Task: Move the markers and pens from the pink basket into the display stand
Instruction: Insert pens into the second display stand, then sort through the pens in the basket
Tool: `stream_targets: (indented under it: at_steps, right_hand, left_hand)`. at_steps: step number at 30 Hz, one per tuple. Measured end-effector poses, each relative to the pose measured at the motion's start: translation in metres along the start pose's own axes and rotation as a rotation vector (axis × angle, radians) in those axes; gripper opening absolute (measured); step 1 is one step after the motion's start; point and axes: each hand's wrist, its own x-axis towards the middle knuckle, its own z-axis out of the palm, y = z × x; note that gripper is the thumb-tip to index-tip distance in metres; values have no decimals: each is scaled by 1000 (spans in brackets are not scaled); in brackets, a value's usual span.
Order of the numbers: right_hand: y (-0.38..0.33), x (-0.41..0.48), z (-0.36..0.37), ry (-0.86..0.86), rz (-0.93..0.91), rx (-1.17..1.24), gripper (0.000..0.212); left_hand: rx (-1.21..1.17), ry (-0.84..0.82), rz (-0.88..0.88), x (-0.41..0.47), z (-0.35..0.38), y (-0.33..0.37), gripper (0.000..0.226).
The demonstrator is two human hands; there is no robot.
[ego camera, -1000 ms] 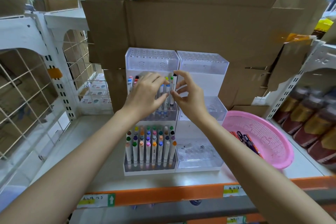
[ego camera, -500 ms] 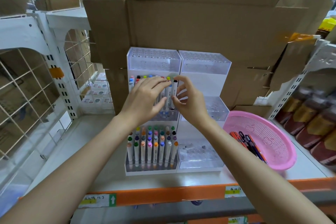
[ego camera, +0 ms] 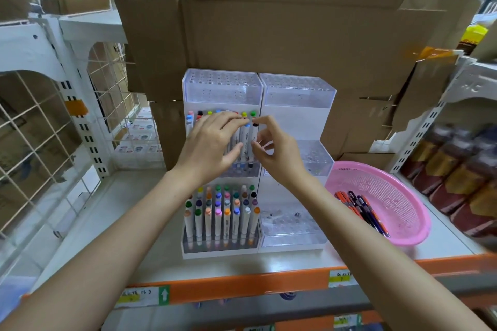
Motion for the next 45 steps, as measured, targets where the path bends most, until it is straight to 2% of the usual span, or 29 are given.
stream_targets:
  at_steps: [6, 8, 11, 13, 16, 25, 29, 34, 37, 39, 45]
  right_hand:
    - [1, -2, -15, -34, -20, -110, 59]
    - [3, -6, -25, -33, -36, -109, 59]
    - [16, -16, -46, -41, -22, -147, 56]
    - [27, -27, -63, -29, -2, -205, 48]
    - [47, -49, -91, -10, 21, -267, 36]
    - [130, -127, -170, -95, 237, -433, 27]
    - [161, -140, -180, -222, 352, -443, 30]
    - [186, -140, -173, -372, 443, -442, 34]
    - [195, -134, -166, -436, 495, -478, 35]
    - [199, -129, -160, -472, 550, -484, 31]
    - [202, -123, -142, -628, 616, -395, 29]
  left_hand:
    - [37, 6, -20, 7, -2, 10, 45]
    - [123, 24, 40, 10, 1, 21, 44]
    - [194, 79, 191, 15, 13, 49, 39]
    - [148, 75, 210, 19, 24, 72, 40]
    - [108, -25, 206, 24, 47, 104, 44]
    - [2, -179, 301, 39, 125, 207, 43]
    - [-13, -457, 206, 41, 158, 228, 37]
    - [82, -664, 91, 45, 193, 226, 31]
    - [59, -791, -101, 43, 206, 222, 34]
    - [87, -853, -179, 46, 211, 221, 35]
    - [189, -954, -193, 47, 225, 226, 49]
